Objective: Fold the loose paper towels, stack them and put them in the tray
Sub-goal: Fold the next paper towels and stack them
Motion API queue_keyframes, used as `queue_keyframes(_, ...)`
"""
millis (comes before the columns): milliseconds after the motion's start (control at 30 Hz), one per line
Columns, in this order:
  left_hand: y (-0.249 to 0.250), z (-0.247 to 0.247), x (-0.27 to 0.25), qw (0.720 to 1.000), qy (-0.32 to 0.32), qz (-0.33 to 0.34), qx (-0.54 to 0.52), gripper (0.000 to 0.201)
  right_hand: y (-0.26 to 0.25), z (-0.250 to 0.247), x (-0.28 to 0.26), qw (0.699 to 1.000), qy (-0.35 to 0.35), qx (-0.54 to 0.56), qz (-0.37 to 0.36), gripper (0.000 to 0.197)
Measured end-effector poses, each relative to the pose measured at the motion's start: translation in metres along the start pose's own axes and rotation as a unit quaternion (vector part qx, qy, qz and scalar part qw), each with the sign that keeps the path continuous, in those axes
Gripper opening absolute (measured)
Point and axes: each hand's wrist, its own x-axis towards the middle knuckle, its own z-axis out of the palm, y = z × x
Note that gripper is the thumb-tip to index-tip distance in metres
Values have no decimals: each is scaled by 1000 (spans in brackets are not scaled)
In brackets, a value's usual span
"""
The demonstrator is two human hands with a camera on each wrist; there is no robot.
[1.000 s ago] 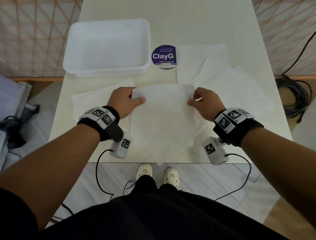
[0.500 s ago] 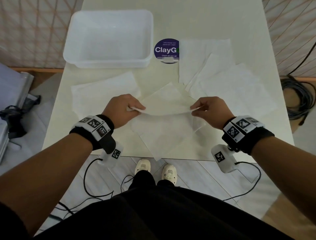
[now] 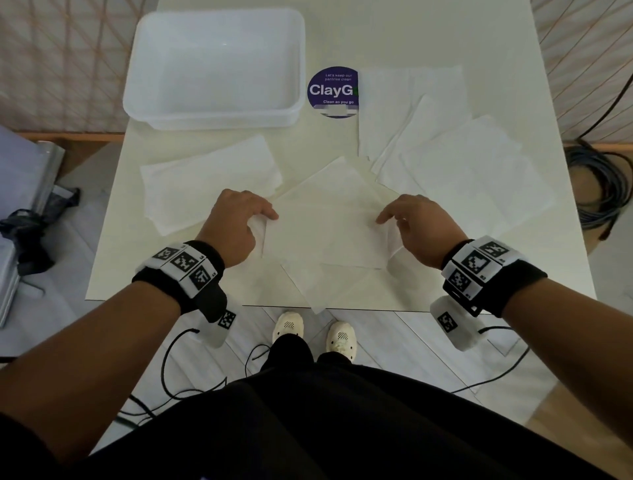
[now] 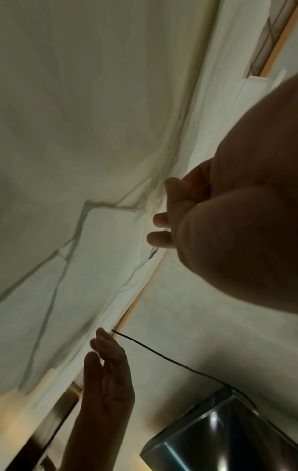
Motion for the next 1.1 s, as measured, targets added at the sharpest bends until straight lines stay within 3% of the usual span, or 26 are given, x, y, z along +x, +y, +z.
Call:
queue_keyframes(100, 13, 5, -3, 999, 44, -3, -27, 58, -17, 6, 1, 999, 17, -17, -36, 36)
queue_keyframes(167, 28, 15, 0, 999, 31, 24, -32, 50, -31, 18, 4, 997, -11, -38, -64, 41)
queue_keyframes(333, 56, 51, 18, 989, -110, 67, 70, 56, -47, 51, 9, 980, -130, -150, -30, 58)
queue_keyframes(467, 44, 66, 15, 962, -174, 68, 197, 69, -36, 69, 5, 978, -118, -170, -31, 64)
queue_keyframes(600, 30, 65, 12, 946, -164, 99, 261, 77, -25, 75, 3, 982, -114, -151, -30, 75)
queue_keyframes(733, 22, 63, 12, 946, -166, 86, 266, 82, -16, 73, 1, 982, -108, -153, -26, 92)
queue_keyframes(1100, -13, 38, -4, 947, -154, 87, 268, 90, -12, 64, -4, 979, -120, -161, -29, 101)
